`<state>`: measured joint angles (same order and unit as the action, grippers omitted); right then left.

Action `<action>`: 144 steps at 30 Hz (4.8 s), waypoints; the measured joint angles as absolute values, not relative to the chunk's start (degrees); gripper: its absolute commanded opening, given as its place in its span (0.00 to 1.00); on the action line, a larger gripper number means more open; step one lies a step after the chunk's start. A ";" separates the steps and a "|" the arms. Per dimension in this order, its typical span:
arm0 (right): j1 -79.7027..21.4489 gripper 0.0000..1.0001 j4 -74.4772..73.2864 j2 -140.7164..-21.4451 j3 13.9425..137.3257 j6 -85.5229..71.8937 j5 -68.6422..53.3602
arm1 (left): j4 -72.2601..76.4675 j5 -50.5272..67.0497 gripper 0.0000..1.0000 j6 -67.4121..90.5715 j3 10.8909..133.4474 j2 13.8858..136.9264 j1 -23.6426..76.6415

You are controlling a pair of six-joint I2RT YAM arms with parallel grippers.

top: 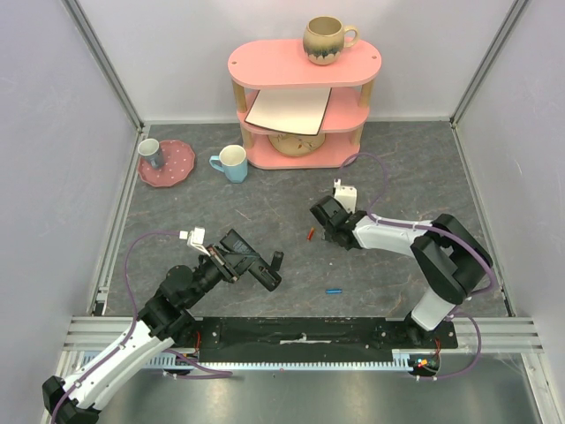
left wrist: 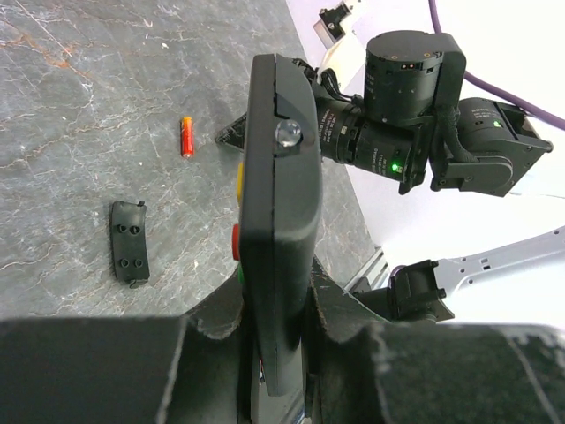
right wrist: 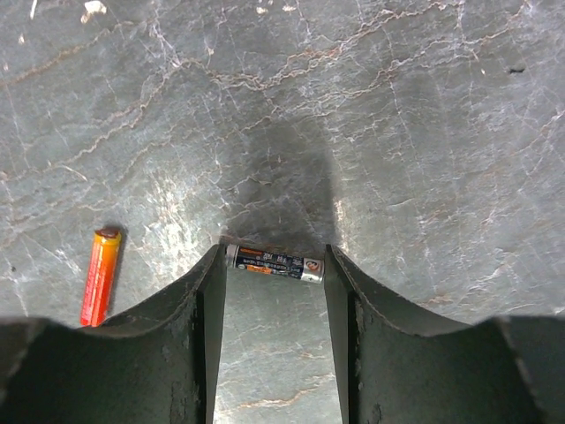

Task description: Load the batteries into the remote control

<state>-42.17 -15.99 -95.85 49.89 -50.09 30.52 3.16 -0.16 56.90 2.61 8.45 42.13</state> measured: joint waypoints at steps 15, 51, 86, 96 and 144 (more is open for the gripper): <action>-42.26 0.15 -22.24 -87.18 51.86 -18.74 23.70 | 2.81 -0.08 0.02 56.90 2.59 5.87 42.13; -40.14 0.72 -24.27 -99.48 58.89 -7.03 13.76 | 3.09 0.58 0.02 56.90 2.59 3.09 42.15; -38.46 0.47 -24.32 -91.09 48.16 -75.11 23.86 | 1.65 0.45 0.02 57.54 2.59 1.48 42.15; -37.47 0.52 -23.07 -92.36 49.08 -78.43 24.73 | 0.10 0.45 0.02 57.60 2.59 1.08 42.13; -35.77 0.29 -5.41 -117.54 72.90 -39.35 35.79 | -4.67 -2.68 0.02 57.63 2.59 0.58 42.17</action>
<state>-35.77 -5.41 -117.54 72.90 -39.35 35.79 -4.67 -2.68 57.63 2.59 0.58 42.17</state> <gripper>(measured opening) 0.295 0.223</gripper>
